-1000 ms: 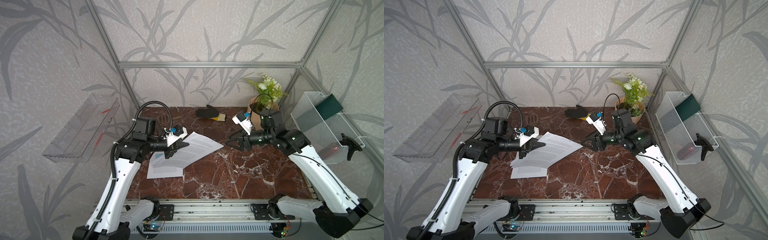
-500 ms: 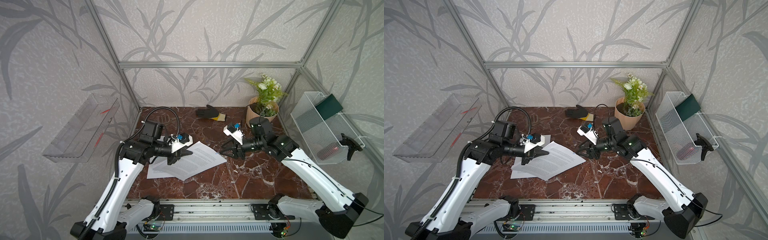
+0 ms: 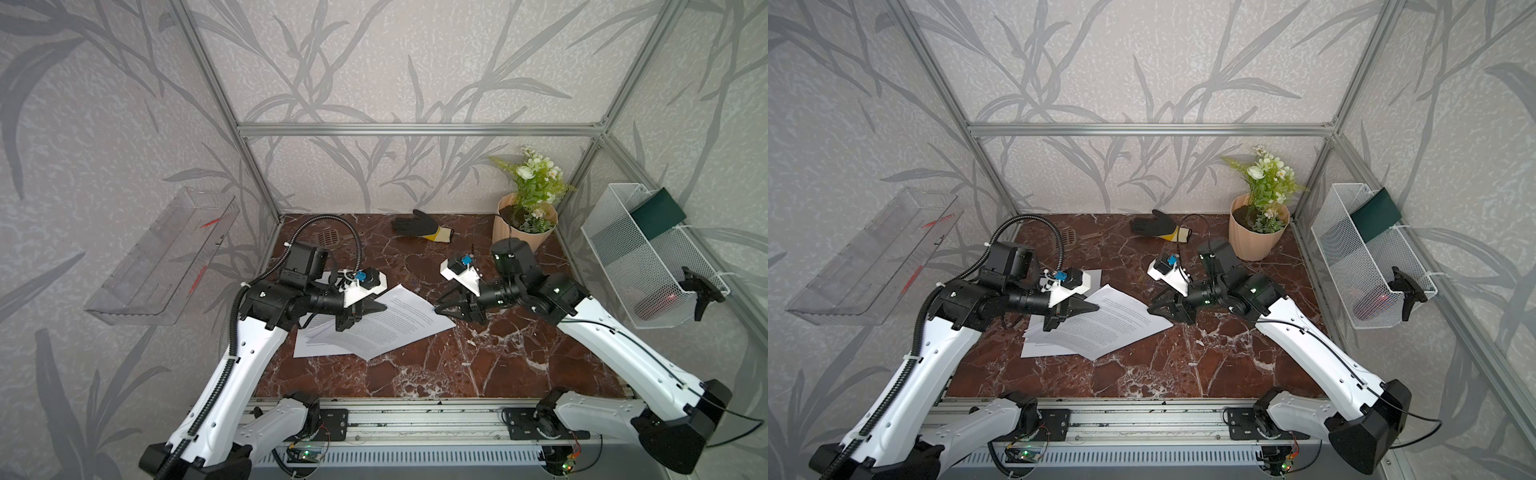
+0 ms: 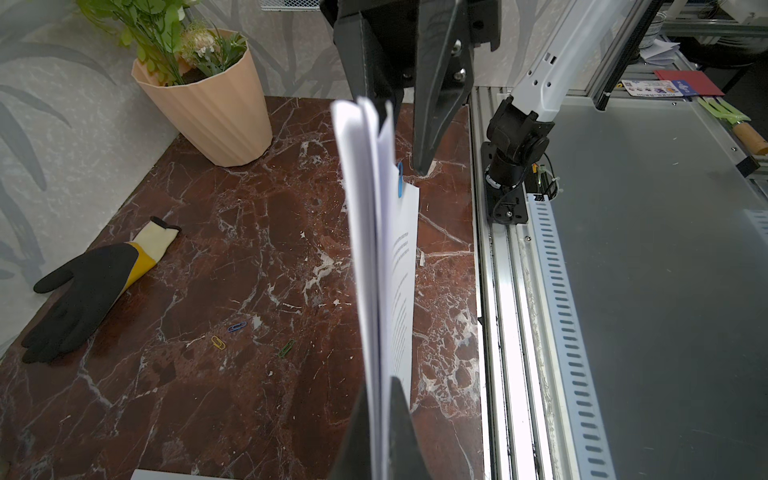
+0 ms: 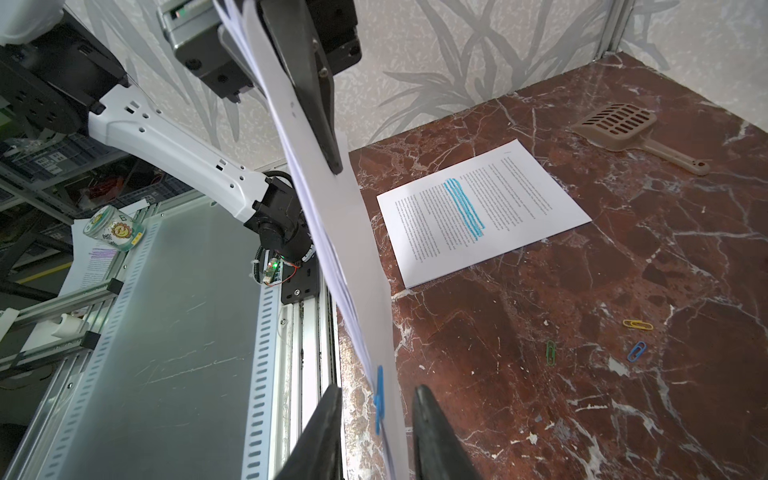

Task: Unclip the paperclips from the documents
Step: Remove the paper clip from the document.

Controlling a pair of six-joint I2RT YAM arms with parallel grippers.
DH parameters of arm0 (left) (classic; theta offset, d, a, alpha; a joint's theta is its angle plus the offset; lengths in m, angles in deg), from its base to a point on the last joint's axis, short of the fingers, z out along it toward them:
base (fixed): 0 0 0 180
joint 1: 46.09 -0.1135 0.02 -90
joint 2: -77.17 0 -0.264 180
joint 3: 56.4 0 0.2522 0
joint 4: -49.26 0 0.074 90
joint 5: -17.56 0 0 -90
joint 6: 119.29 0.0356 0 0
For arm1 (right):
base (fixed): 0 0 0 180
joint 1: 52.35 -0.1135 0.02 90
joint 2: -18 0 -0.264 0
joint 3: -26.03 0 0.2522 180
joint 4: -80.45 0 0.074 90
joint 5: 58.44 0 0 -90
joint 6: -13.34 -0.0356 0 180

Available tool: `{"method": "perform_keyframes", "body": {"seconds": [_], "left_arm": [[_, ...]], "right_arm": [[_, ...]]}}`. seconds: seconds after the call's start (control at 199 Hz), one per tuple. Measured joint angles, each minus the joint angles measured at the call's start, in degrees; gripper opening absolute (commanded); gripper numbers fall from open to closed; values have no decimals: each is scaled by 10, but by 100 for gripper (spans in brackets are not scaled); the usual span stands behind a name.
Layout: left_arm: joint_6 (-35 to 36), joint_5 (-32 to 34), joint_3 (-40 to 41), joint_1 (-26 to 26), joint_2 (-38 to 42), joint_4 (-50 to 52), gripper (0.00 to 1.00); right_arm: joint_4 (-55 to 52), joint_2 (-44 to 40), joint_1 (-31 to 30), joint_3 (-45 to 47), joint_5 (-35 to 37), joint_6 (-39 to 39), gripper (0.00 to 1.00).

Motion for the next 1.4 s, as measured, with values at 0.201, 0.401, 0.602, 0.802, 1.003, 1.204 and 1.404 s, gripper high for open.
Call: {"method": "perform_keyframes", "body": {"seconds": [0.201,0.401,0.602,0.802,1.003,1.204,1.404], "left_arm": [[0,0,0,0,0,0,0],[0,3,0,3,1,0,0],[0,3,2,3,4,0,0],[0,4,3,3,7,0,0],[0,6,3,3,7,1,0],[0,11,3,3,7,3,0],[0,14,3,3,7,3,0]], "right_arm": [[7,3,-7,11,1,4,10],[14,2,-7,17,2,5,6],[14,-5,-7,18,9,4,15],[10,-21,-7,20,21,5,13],[3,-23,-7,20,24,4,5],[-1,-10,-7,16,21,3,0],[-2,-7,-7,16,19,3,0]]}}
